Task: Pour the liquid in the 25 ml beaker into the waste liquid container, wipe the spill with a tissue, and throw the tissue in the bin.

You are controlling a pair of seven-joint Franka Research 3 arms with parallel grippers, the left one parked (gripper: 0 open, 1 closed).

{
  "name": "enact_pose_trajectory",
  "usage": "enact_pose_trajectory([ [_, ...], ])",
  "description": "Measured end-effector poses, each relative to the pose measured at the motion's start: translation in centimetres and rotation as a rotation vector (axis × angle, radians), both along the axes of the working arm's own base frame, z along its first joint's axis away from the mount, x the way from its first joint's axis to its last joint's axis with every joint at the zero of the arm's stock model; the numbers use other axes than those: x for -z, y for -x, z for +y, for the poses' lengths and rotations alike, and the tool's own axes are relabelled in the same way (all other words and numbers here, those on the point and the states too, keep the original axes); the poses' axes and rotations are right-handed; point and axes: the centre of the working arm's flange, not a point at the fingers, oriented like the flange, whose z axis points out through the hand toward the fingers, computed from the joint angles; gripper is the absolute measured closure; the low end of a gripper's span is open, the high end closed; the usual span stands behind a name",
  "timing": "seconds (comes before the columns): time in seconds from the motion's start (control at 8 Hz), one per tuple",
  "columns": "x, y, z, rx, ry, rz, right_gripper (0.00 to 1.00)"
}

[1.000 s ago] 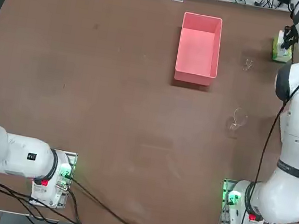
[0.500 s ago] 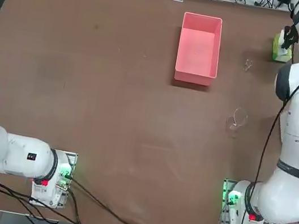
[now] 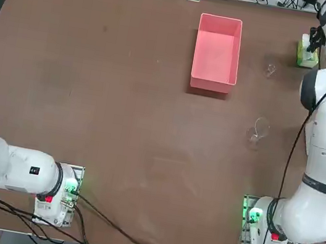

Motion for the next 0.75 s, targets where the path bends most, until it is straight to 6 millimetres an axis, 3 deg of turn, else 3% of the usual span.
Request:
enact_pose_trajectory([
  [0.75, -0.65, 0.06, -0.16, -0.003, 0.009, 0.011, 0.98],
])
